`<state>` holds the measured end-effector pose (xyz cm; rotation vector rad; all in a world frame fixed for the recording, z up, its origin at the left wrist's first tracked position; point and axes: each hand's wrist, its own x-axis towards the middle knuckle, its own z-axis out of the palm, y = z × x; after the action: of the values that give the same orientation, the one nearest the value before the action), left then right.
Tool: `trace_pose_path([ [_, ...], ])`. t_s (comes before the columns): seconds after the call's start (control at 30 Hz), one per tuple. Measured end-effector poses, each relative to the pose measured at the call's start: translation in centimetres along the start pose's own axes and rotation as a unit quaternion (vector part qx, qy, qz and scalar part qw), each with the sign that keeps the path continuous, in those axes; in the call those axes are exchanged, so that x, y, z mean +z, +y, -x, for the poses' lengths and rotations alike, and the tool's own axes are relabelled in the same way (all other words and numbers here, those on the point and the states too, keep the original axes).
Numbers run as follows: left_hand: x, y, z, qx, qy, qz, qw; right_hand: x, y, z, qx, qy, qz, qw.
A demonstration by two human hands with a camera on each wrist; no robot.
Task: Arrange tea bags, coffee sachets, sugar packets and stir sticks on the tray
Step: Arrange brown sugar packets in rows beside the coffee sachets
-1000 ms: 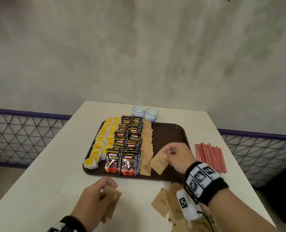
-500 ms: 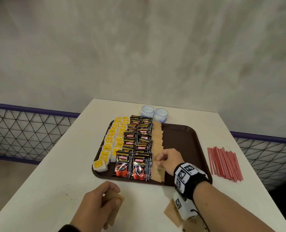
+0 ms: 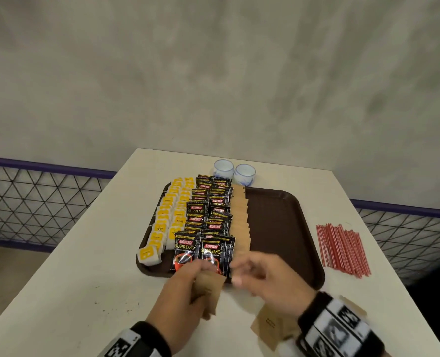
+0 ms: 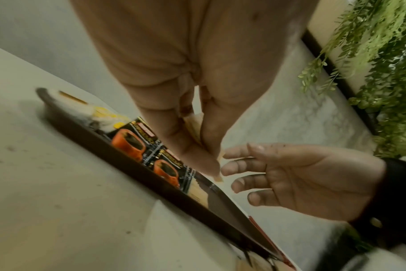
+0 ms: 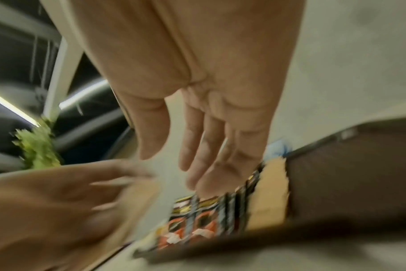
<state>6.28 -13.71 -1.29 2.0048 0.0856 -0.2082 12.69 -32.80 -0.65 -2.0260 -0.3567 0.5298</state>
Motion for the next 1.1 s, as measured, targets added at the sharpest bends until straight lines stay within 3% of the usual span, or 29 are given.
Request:
trace_pose_path([
  [0.07,0.9,0.3,-0.5,0.025,-0.020,0.008,0.999,1.4,0.1,1.9,0.016,-0.034,-0.076,0.996],
  [0.2,2.3,0.9,-1.0,0.020,-0.080,0.003,0.997,1.9,1.6,2.9,0.019,0.038,-0.037,0.998],
  [0.43,1.6,-0.5,-0.8,-0.002,-0.004,-0.030,1.000,-3.5,3.6,-1.3,0.058,0.162,0.082,0.982],
  [0.77,0.7,-1.4,-0.1,0.001,0.020,-0.081,0.996,-2.9,2.9,-7.2,0.105,0.050,0.190,0.975],
  [0.97,0.2,-1.6,0.1,0.019,0.035,-0.071,0.997,-2.7,2.1,-6.1,0.115,0.088,0.170,0.975],
  [1.1,0.9,-0.9,0.0,0.030,0.008,-0.096,0.995,-5.1,0.9,-1.8,0.076,0.144,0.212,0.964],
])
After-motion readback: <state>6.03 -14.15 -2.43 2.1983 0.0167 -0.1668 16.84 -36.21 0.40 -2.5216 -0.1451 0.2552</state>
